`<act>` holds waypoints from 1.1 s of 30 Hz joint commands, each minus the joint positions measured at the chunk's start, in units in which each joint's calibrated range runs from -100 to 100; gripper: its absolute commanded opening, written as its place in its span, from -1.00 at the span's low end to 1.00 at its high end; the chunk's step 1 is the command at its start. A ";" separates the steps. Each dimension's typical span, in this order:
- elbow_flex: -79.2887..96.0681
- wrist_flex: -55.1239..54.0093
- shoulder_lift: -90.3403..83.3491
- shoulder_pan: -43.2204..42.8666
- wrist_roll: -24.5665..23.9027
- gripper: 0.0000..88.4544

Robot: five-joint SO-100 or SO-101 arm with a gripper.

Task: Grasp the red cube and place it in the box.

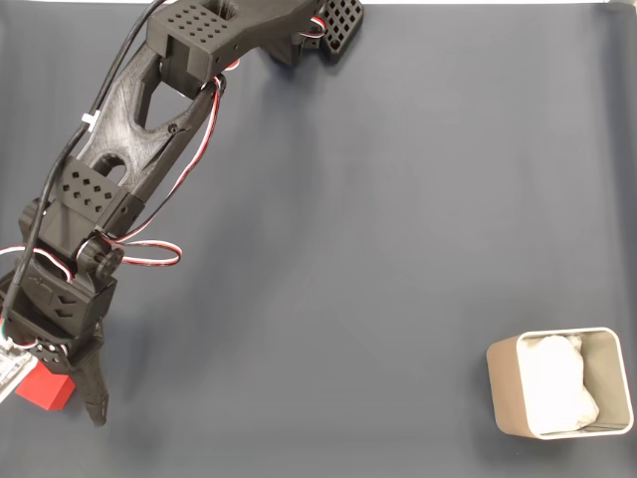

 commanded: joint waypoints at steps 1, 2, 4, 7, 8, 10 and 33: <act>-2.14 -0.90 -0.68 0.16 0.78 -0.14; -2.05 -0.90 -0.68 0.16 0.83 -0.14; -2.05 -0.90 -0.51 0.16 0.83 -0.14; -2.05 -0.90 -0.34 0.16 0.93 -0.14; -2.05 -0.90 -0.25 0.16 0.98 -0.14; -2.05 -0.90 -0.08 0.16 1.03 -0.14; -1.96 -0.73 0.36 0.37 1.47 -0.47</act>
